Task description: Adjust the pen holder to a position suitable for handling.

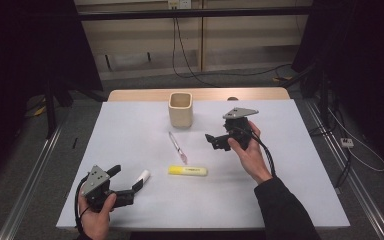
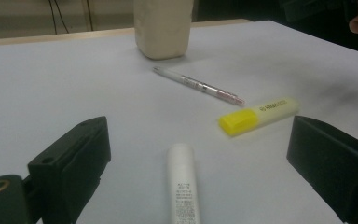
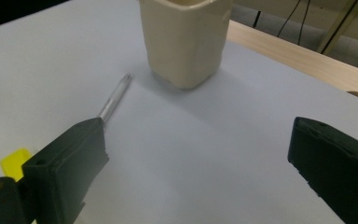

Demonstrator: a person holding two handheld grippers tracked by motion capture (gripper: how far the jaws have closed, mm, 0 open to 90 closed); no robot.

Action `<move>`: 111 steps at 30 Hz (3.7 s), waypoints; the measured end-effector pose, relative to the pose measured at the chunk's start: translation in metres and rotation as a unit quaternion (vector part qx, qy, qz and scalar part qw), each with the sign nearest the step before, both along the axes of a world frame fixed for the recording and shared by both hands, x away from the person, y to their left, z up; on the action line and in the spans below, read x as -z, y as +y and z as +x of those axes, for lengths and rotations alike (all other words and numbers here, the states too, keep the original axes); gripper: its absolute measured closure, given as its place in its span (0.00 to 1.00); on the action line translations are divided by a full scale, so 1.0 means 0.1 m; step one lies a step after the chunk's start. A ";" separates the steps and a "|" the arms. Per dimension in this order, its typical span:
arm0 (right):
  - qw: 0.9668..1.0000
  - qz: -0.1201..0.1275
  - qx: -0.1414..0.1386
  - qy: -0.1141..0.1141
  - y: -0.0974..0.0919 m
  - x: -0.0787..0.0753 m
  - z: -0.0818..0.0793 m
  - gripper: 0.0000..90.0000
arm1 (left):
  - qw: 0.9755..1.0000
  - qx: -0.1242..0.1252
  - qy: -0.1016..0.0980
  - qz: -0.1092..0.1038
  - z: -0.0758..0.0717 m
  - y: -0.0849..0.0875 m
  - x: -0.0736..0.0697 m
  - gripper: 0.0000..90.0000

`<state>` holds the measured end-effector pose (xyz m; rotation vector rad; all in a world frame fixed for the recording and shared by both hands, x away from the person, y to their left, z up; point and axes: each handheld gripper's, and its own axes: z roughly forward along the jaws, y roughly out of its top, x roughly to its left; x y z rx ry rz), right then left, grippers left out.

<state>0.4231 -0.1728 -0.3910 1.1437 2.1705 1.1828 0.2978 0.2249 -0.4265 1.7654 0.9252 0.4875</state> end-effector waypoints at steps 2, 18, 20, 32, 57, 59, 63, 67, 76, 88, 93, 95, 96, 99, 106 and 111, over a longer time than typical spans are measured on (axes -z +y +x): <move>1.000 0.006 0.005 0.003 0.02 -0.01 0.08 0.08 | 1.000 0.003 0.000 0.000 0.00 0.00 0.00 0.07; 0.999 0.016 -0.028 0.013 0.13 -0.27 0.74 0.09 | 1.000 -0.008 0.000 0.004 0.00 0.03 0.01 0.07; 0.999 0.025 -0.024 0.016 0.13 -0.29 0.85 0.10 | 1.000 -0.015 -0.007 -0.005 0.00 0.04 0.00 0.07; 0.998 0.016 -0.045 0.037 0.45 -0.29 1.48 0.27 | 1.000 -0.013 -0.006 -0.002 0.02 0.04 0.00 0.07; 0.993 -0.033 -0.076 0.086 0.75 0.04 1.95 0.77 | 1.000 -0.002 0.007 -0.007 0.03 0.04 0.01 0.07; 0.993 -0.042 -0.078 0.084 0.76 0.02 1.95 0.78 | 1.000 -0.002 0.009 -0.007 0.03 0.04 0.02 0.07; 0.992 -0.049 -0.069 0.091 0.76 0.00 1.93 0.79 | 1.000 -0.004 0.009 -0.008 0.03 0.04 0.02 0.07; 0.991 -0.048 -0.068 0.101 0.74 -0.02 1.92 0.80 | 1.000 0.004 0.013 -0.009 0.02 0.04 0.01 0.07; 0.991 -0.050 -0.074 0.097 0.75 -0.08 1.88 0.81 | 1.000 0.002 0.013 -0.009 0.03 0.04 0.02 0.07; 0.992 -0.030 -0.092 0.084 0.70 -0.25 1.65 0.83 | 1.000 0.002 0.014 -0.006 0.02 0.04 0.02 0.07; 0.992 -0.027 -0.092 0.080 0.60 -0.28 1.57 0.84 | 1.000 -0.001 0.016 -0.009 0.02 0.03 0.03 0.07; 0.992 -0.026 -0.091 0.079 0.54 -0.29 1.53 0.84 | 1.000 0.001 0.016 -0.005 0.02 0.03 0.03 0.07; 0.992 -0.025 -0.090 0.079 0.50 -0.29 1.50 0.85 | 1.000 0.001 0.015 -0.004 0.02 0.03 0.03 0.07; 0.993 -0.016 -0.088 0.079 0.40 -0.29 1.43 0.86 | 1.000 0.003 0.014 -0.001 0.02 0.02 0.02 0.07; 0.991 -0.002 -0.097 0.087 0.17 -0.22 1.26 0.86 | 1.000 0.000 0.012 -0.002 0.02 0.00 0.03 0.07; 0.989 0.001 -0.105 0.102 0.07 -0.19 1.22 0.86 | 1.000 0.000 0.013 0.003 0.02 0.00 0.03 0.07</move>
